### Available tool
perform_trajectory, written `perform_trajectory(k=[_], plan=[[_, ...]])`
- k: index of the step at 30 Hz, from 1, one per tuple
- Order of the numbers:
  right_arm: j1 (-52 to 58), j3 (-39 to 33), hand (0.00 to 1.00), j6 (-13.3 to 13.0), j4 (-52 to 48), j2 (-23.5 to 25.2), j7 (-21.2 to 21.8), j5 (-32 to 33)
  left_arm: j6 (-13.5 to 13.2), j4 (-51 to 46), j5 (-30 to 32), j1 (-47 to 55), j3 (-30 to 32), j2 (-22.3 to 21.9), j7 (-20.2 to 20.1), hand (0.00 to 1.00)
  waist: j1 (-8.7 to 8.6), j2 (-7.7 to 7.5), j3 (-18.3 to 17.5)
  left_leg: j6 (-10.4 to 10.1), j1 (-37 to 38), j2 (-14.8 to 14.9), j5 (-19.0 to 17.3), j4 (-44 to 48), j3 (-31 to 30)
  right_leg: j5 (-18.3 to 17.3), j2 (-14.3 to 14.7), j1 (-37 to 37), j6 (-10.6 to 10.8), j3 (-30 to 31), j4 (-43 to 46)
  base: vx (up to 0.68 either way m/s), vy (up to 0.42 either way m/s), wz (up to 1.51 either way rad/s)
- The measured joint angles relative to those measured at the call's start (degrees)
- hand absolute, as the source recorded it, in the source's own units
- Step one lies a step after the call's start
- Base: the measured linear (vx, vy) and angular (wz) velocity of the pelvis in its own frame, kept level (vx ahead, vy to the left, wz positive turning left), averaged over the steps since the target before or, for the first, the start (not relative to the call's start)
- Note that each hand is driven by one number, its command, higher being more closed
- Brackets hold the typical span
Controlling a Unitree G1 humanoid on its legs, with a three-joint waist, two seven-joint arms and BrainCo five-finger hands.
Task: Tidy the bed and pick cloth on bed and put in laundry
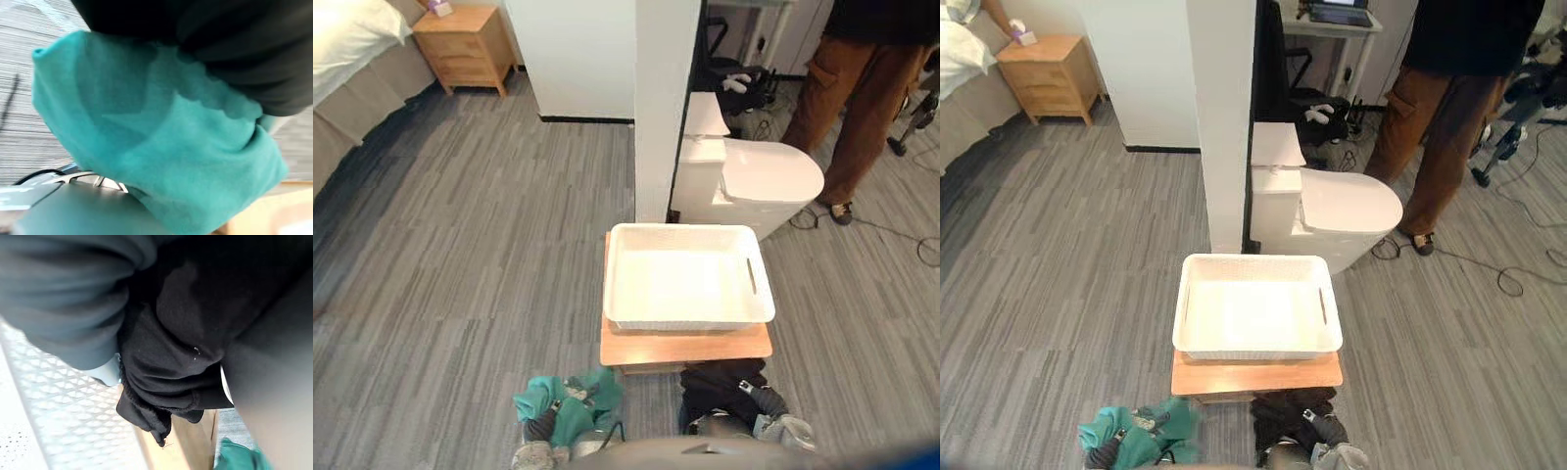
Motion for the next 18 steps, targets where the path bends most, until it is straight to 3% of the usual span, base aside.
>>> perform_trajectory(k=[1,3,5,7,8,9,10,13,18], plan=[[0.3,0.1,1.00,0.1,-0.1,0.1,0.0,0.0,-0.5,-0.1,-0.2,0.2,0.7,0.0,0.3,1.00,-0.02,0.18,0.0,0.2,-2.1,1.6,-0.1,5.8,-0.1,-0.6,0.1,0.8,0.0,0.1,-0.5,0.12,-0.109,0.05],[0.7,0.7,1.00,0.6,-1.3,-0.5,-0.1,0.0,-2.8,-0.6,-0.3,1.5,2.5,-2.1,1.2,1.00,0.27,1.57,-0.2,2.8,-9.2,8.5,-1.2,23.1,-0.2,-1.1,1.5,4.6,-0.5,0.3,-3.1,0.18,-0.007,-0.07],[0.6,0.7,1.00,0.9,-1.6,-1.1,-0.3,-0.3,-4.3,-0.6,-0.2,2.0,2.3,-2.5,0.9,1.00,0.30,2.51,-0.4,3.1,-11.7,8.7,-4.1,22.8,1.3,-1.0,1.4,6.1,-0.6,1.5,-4.5,0.22,0.131,-0.25],[0.2,0.7,1.00,1.0,-1.7,-1.1,-0.6,-1.1,-5.5,-0.8,-0.3,2.4,2.5,-2.9,0.6,1.00,0.89,2.46,-0.4,3.5,-12.5,6.3,-5.7,14.7,3.6,-0.6,0.3,6.4,0.1,3.8,-5.0,0.20,0.188,-0.60],[-0.2,0.7,1.00,0.9,-1.8,-1.2,-0.7,-1.3,-6.0,-0.8,-0.2,3.0,2.6,-3.3,0.6,1.00,1.00,3.17,-0.8,4.2,-12.2,4.3,-3.2,4.3,3.9,-0.1,0.1,6.2,1.5,4.7,-4.6,0.21,0.227,-0.75],[-0.6,0.5,1.00,0.9,-1.7,-1.2,-1.1,-1.4,-6.1,-0.6,-0.1,3.3,2.7,-3.5,0.3,1.00,1.02,3.28,-1.4,3.8,-10.0,2.5,-3.3,-0.6,5.8,-0.2,-0.3,5.3,3.0,6.0,-4.1,0.28,0.254,-0.66],[-0.5,0.6,1.00,0.9,-1.9,-0.3,-1.1,-2.4,-6.1,-0.8,0.2,3.3,2.9,-2.7,-0.2,1.00,0.71,1.89,-2.2,4.5,-9.5,0.4,-2.2,-2.9,7.0,0.5,-1.6,4.6,3.9,5.9,-4.3,0.24,0.199,-0.42],[0.3,-0.1,1.00,0.9,-2.0,0.6,-1.4,-2.6,-6.2,-0.7,1.2,2.9,2.9,-1.8,-0.7,1.00,0.62,0.75,-2.8,4.5,-7.2,-2.3,-2.2,-6.0,8.2,0.7,-3.6,5.7,4.3,5.1,-5.7,0.18,0.128,-0.13],[2.8,-1.6,1.00,0.7,-2.0,0.9,-2.4,-2.8,-6.2,0.0,2.6,2.8,2.9,-1.9,-0.7,1.00,0.52,0.95,-4.0,3.8,-1.8,-5.4,0.3,-14.1,8.0,0.9,-4.8,8.5,4.6,3.5,-5.7,0.15,0.074,0.11]])
